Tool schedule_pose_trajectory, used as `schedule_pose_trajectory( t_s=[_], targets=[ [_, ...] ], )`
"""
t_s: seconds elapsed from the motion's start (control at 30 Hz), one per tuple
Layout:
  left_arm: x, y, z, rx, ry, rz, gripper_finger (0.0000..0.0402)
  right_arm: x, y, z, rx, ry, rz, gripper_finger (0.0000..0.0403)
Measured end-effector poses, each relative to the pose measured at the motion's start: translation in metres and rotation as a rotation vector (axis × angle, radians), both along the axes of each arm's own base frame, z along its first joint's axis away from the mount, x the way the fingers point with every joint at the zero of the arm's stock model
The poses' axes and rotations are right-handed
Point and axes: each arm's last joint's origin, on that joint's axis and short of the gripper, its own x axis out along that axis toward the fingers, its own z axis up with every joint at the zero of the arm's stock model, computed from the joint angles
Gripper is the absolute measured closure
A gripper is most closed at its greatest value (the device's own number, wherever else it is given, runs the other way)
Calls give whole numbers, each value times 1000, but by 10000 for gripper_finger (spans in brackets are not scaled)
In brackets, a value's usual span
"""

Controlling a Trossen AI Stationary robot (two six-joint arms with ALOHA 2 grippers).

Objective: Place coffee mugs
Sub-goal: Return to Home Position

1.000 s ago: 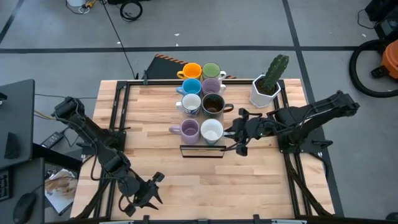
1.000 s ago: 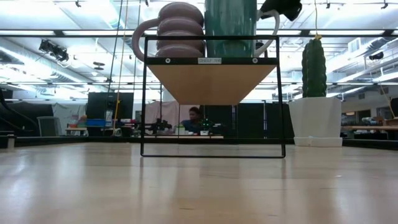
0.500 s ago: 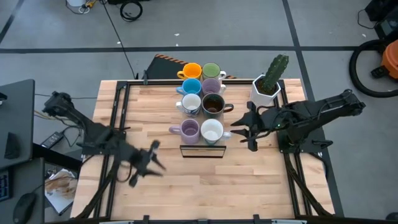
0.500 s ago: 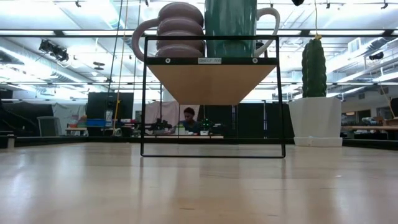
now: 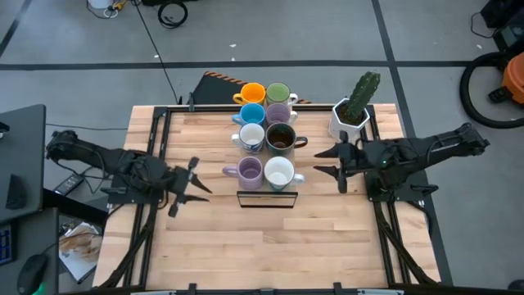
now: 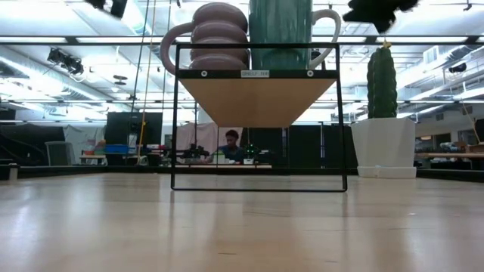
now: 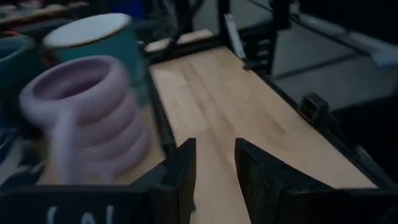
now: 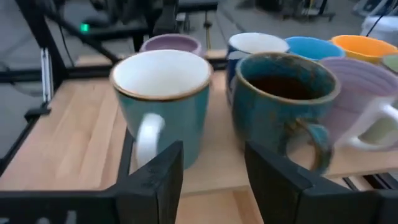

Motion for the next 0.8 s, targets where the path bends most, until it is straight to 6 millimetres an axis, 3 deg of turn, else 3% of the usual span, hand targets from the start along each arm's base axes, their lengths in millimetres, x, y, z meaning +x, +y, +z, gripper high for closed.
schedule_pose_trajectory(
  t_s=[0.4, 0.8],
  targets=[
    [-51, 32, -27, -121, -227, 149, 285, -49, -19, -46, 77, -316, -83, 235],
    [-64, 43, -66, -204, -393, 254, 285, -72, -28, -74, 72, -456, -140, 235]
  ],
)
